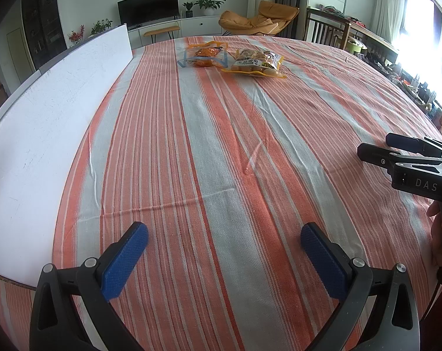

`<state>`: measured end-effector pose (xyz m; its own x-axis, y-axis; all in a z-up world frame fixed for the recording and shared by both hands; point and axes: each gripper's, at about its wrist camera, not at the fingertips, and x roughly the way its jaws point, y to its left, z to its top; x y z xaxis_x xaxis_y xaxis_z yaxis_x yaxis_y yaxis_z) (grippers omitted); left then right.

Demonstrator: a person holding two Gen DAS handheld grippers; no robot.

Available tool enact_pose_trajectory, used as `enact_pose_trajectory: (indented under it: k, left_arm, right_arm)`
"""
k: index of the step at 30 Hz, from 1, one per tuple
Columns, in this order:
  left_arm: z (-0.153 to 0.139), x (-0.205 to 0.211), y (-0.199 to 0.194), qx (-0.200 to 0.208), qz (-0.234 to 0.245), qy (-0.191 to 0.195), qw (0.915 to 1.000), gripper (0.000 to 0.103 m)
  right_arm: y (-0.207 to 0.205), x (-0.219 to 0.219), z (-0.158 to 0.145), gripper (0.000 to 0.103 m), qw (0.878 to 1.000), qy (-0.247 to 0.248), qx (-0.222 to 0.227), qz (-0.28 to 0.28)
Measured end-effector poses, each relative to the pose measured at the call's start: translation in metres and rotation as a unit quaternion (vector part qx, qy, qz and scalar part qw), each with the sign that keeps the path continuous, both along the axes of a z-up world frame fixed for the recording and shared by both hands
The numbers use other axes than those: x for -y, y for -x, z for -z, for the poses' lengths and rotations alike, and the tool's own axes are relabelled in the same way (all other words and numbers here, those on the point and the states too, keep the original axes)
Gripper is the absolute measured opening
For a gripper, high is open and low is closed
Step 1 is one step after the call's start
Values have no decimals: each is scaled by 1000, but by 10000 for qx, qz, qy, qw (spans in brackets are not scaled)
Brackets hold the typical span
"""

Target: Organize snacks

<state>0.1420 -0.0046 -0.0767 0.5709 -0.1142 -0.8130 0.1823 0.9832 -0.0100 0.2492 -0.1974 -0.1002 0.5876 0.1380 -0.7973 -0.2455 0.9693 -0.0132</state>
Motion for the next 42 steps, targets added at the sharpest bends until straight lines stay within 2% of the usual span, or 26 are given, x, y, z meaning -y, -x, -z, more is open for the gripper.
enact_pose_trajectory:
  k: [5,7,10,13,15,17,19,22,25,26,29,38,42]
  left_arm:
    - [0,0,0,1,2,0,10000,103]
    - [0,0,0,1,2,-1,10000,103]
    - [0,0,0,1,2,1,10000,103]
    - [0,0,0,3,6,4,10000,103]
    - [0,0,0,3,6,5,10000,103]
    - [0,0,0,3,5,6,10000,103]
    - [0,0,0,3,5,8,10000,103]
    - [0,0,0,6,7,7,10000,103]
    - [0,1,0,4,12,5,10000,103]
    - [0,1,1,5,13,5,10000,103]
    - [0,1,1,4,13,5,10000,103]
    - [0,1,1,4,13,7,10000,103]
    - [0,1,1,4,14,8,10000,103]
  right_arm:
    - [-3,2,1,88,9999,6,-38,105]
    - [-12,1,-1,87,9998,19,-208,-49]
    - [-54,-9,-10,85,9966,125,-772,-267]
    - [-107,-18,-37,86,9959,-390,-814,-1]
    - [-154,-32,-44,86,9907,-742,-1126,203]
    - [-191,-45,-37,86,9820,-1023,-1513,480]
    - [-216,-58,-28,86,9749,-1268,-1627,841]
    - [-233,-83,-13,88,9766,-950,-1639,1014]
    - [-230,-114,-4,85,9883,143,-1336,727]
    - [-226,-118,-5,84,9904,287,-1213,604]
    - [-208,-108,-8,71,9942,235,-997,336]
    - [-123,-30,-11,71,9975,300,-609,-195]
    - [-82,1,-10,72,9990,207,-248,-295]
